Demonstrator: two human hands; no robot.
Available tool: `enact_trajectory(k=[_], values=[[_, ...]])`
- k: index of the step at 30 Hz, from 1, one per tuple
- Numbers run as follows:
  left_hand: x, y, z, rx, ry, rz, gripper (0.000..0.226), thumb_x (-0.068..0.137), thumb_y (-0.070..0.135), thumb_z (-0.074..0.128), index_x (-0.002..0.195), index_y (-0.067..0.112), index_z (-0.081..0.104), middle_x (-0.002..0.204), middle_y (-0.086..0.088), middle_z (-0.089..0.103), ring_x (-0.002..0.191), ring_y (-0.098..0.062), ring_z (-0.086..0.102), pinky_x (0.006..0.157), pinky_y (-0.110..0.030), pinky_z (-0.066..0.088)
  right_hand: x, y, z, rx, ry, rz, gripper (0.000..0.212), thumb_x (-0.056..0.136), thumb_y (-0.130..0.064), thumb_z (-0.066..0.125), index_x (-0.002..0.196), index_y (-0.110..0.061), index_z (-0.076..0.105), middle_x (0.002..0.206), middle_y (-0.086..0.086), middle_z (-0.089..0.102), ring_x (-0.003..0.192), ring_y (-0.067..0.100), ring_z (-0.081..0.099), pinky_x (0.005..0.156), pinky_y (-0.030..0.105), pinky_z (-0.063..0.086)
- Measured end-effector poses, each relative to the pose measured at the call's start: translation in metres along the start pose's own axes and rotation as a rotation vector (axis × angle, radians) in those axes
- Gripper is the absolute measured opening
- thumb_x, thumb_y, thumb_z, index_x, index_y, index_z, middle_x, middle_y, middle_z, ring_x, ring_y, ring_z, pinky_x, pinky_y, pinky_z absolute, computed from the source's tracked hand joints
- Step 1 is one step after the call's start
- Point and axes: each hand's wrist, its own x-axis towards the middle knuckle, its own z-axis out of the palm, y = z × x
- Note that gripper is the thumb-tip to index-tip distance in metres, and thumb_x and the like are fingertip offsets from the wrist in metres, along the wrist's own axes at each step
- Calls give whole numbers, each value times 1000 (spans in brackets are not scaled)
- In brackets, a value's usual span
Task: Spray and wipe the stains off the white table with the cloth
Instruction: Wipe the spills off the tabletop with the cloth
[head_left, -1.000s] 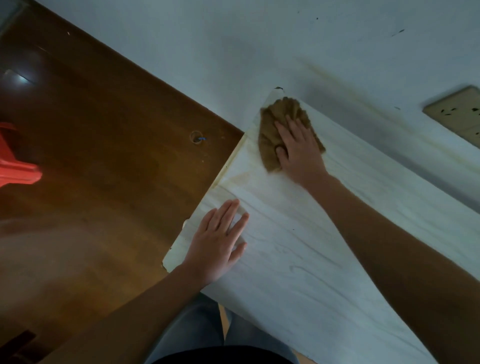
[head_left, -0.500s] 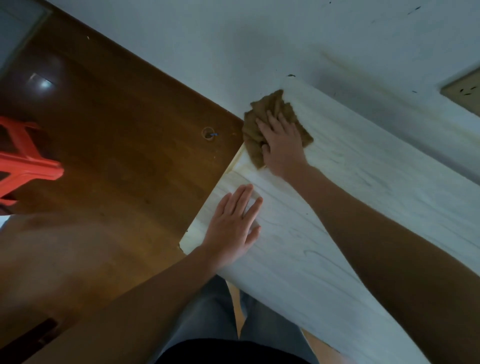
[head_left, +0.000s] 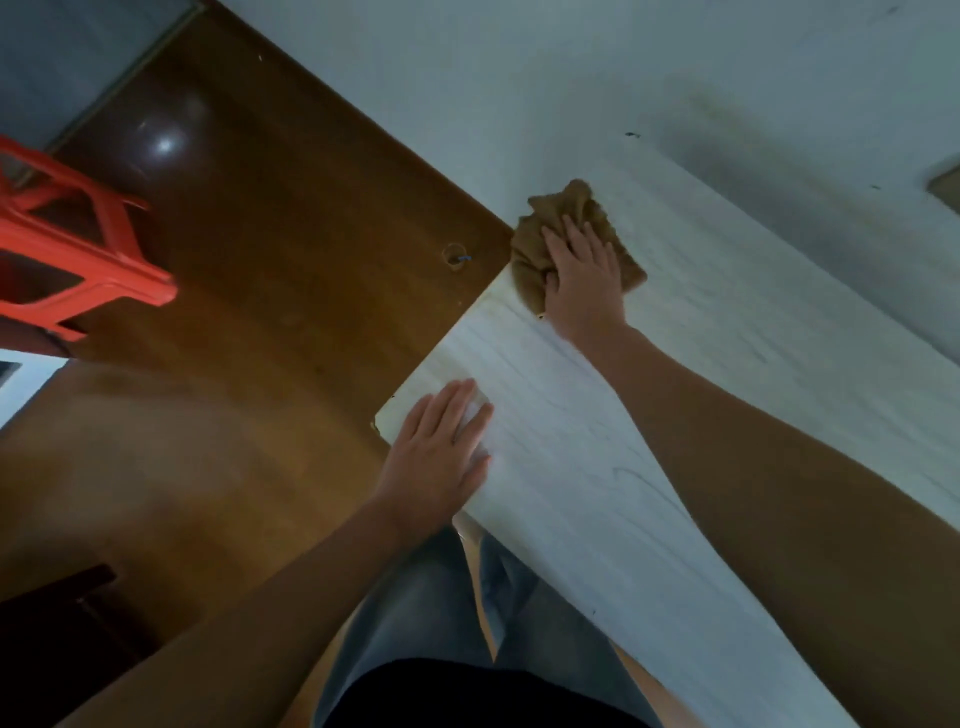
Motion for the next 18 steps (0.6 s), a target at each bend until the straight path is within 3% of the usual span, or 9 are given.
enact_trajectory(k=[2, 6, 9, 14, 18], values=[[-1, 5, -1, -4, -4, -18, 55, 106, 47, 35, 150, 15, 43, 162, -15, 34, 153, -31, 27, 122, -49, 29, -9, -16, 7, 10, -3, 15, 55, 102, -23, 41, 156, -24, 31, 167, 4, 20, 155, 27, 10, 125, 49, 6], [1, 6, -8, 13, -74, -30, 58, 106, 48, 33, 153, 15, 40, 165, -15, 28, 155, -30, 22, 124, -49, 25, -50, -36, 19, -25, -145, -385, 52, 100, -22, 44, 153, -26, 39, 165, 1, 26, 154, 26, 14, 125, 50, 6], [-3, 0, -13, 35, -116, -11, 59, 106, 50, 29, 153, 16, 40, 164, -14, 30, 154, -29, 24, 123, -48, 27, -67, -29, 20, -1, -171, -477, 51, 102, -25, 41, 153, -26, 39, 164, 0, 28, 154, 24, 17, 126, 48, 8], [-15, -17, -20, 52, -69, -80, 57, 104, 50, 32, 146, 15, 48, 157, -13, 41, 145, -30, 39, 114, -46, 41, -86, 7, 13, 20, -47, -244, 50, 102, -27, 44, 151, -20, 41, 161, 7, 34, 152, 27, 23, 125, 47, 13], [-15, -20, -16, 47, -148, -88, 62, 104, 56, 28, 152, 18, 39, 163, -11, 31, 151, -28, 27, 118, -45, 37, -129, 22, 14, 54, 11, -23, 52, 102, -29, 40, 154, -19, 35, 163, 8, 29, 153, 27, 20, 126, 47, 13]])
